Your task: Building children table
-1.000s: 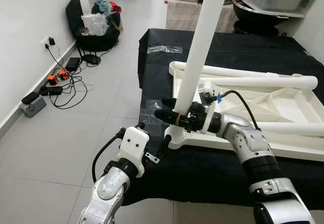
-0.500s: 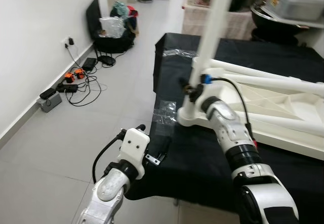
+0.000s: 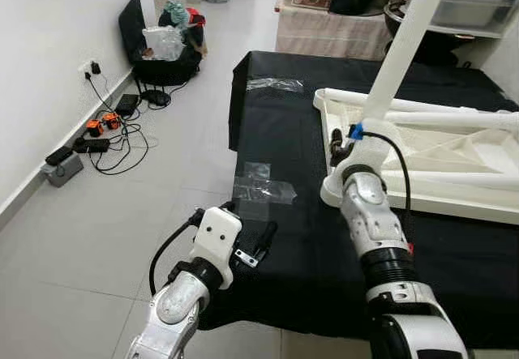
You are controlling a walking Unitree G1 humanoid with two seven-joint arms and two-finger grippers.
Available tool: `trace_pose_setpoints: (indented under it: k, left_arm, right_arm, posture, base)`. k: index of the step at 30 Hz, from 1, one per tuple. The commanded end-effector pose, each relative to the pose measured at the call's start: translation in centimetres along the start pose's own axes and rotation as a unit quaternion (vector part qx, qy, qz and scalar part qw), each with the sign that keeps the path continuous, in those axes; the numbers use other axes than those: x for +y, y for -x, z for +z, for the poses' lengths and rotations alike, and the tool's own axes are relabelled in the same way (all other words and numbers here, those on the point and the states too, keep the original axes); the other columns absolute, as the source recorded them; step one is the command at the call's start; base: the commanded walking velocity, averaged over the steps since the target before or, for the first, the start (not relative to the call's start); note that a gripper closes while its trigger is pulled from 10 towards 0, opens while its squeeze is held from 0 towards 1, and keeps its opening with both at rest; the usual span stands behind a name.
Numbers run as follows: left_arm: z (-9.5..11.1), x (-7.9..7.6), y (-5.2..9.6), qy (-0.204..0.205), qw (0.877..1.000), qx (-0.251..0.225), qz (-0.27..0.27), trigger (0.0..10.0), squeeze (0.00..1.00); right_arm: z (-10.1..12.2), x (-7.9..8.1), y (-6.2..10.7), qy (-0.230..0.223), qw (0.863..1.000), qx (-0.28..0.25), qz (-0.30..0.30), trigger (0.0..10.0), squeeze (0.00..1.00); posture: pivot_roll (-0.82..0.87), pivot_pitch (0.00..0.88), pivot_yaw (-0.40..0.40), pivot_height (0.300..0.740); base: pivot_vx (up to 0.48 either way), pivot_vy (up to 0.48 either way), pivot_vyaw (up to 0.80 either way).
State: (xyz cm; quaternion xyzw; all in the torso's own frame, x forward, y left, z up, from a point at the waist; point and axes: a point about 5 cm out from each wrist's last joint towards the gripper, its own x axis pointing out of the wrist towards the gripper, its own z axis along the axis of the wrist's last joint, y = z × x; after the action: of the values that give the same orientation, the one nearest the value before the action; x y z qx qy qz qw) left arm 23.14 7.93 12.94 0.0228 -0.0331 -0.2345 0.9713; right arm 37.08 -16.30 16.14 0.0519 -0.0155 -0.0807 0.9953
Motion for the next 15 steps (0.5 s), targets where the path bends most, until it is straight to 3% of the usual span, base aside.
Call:
trace_pose_setpoints:
  k: [1,3,4,6,7,9,11,12,14,15]
  left_arm:
    - [-0.4,-0.3,0.0,0.003,1.0,0.007,-0.001,10.0,0.0]
    - [-0.4,-0.3,0.0,0.003,1.0,0.007,-0.001,10.0,0.0]
    - [-0.4,-0.3,0.1,0.003,1.0,0.007,-0.001,10.0,0.0]
    - [-0.4,-0.3,0.1,0.003,1.0,0.007,0.0,10.0,0.0]
    - [-0.4,-0.3,0.0,0.004,1.0,0.007,-0.001,10.0,0.0]
    - [-0.3,-0.3,0.0,0.004,1.0,0.007,-0.001,10.0,0.0]
    - [-0.3,-0.3,0.0,0.004,1.0,0.007,-0.001,10.0,0.0]
    - [-0.3,-0.3,0.0,0.004,1.0,0.007,-0.001,10.0,0.0]
    - [-0.3,-0.3,0.0,0.004,1.0,0.006,-0.001,10.0,0.0]
    - [-0.3,-0.3,0.0,0.004,1.0,0.006,-0.001,10.0,0.0]
  right_arm:
    - [0.4,0.8,-0.1,-0.002,1.0,-0.012,0.022,10.0,0.98]
    - [0.6,0.7,-0.2,0.001,1.0,-0.017,0.021,10.0,0.98]
    - [1.5,1.1,-0.5,-0.026,0.995,-0.029,0.088,10.0,0.0]
    - [1.9,1.4,-0.5,-0.043,0.99,-0.036,0.132,10.0,0.0]
    - [1.7,1.9,-0.3,-0.061,0.978,-0.016,0.201,10.0,0.0]
    - [1.4,2.4,0.1,-0.084,0.956,0.006,0.28,10.0,0.0]
    - [1.0,2.8,1.0,-0.101,0.918,0.033,0.382,10.0,0.0]
    - [1.0,2.8,1.0,-0.101,0.918,0.033,0.382,10.0,0.0]
    - [0.7,2.9,2.1,-0.11,0.875,0.055,0.468,10.0,0.0]
    - [0.7,2.9,2.1,-0.11,0.875,0.055,0.468,10.0,0.0]
  posture:
    - [0.05,0.0,-0.093,0.74]
    - [0.05,0.0,-0.093,0.74]
    - [0.05,0.0,-0.09,0.74]
    - [0.05,0.0,-0.09,0.74]
    - [0.05,0.0,-0.089,0.74]
    - [0.05,0.0,-0.089,0.74]
    - [0.05,0.0,-0.09,0.74]
    - [0.05,0.0,-0.09,0.74]
    - [0.05,0.0,-0.09,0.74]
    - [0.05,0.0,-0.09,0.74]
  base:
    - [0.0,0.0,0.0]
    - [0.0,0.0,0.0]
    - [0.0,0.0,0.0]
    - [0.0,0.0,0.0]
    - [0.0,0.0,0.0]
    - [0.0,0.0,0.0]
    - [0.0,0.0,0.0]
    - [0.0,0.0,0.0]
    - [0.0,0.0,0.0]
    - [0.0,0.0,0.0]
